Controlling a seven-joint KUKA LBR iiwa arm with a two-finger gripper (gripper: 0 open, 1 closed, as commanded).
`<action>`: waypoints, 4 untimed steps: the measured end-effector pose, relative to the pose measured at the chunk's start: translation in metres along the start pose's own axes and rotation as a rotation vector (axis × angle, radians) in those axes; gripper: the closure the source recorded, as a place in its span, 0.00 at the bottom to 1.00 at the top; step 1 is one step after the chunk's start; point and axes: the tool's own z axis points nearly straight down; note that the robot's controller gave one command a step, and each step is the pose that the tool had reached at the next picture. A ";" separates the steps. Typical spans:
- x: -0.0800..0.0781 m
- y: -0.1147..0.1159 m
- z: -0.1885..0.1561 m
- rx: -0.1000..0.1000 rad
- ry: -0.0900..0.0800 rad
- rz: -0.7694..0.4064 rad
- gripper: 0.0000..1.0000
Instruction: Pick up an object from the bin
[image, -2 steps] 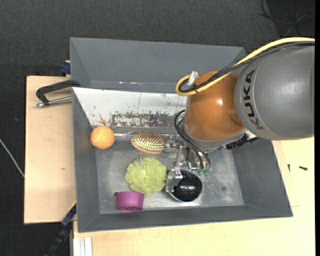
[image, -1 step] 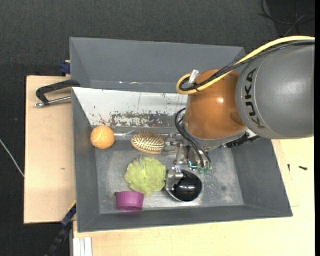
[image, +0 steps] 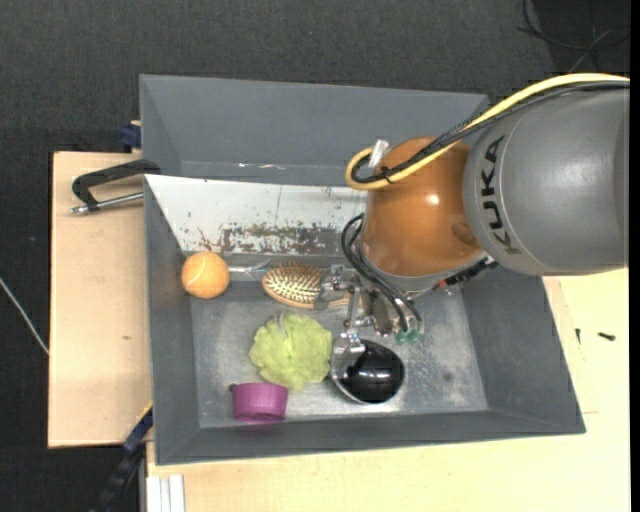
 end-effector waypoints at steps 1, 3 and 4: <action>-0.004 0.005 0.051 0.000 -0.004 -0.252 0.00; -0.027 0.053 0.082 -0.002 -0.007 -0.470 1.00; -0.039 -0.033 -0.073 0.001 -0.003 -0.440 1.00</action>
Offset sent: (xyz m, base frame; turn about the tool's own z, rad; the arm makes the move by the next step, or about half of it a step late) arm 0.0182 0.0545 -0.0856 -0.4717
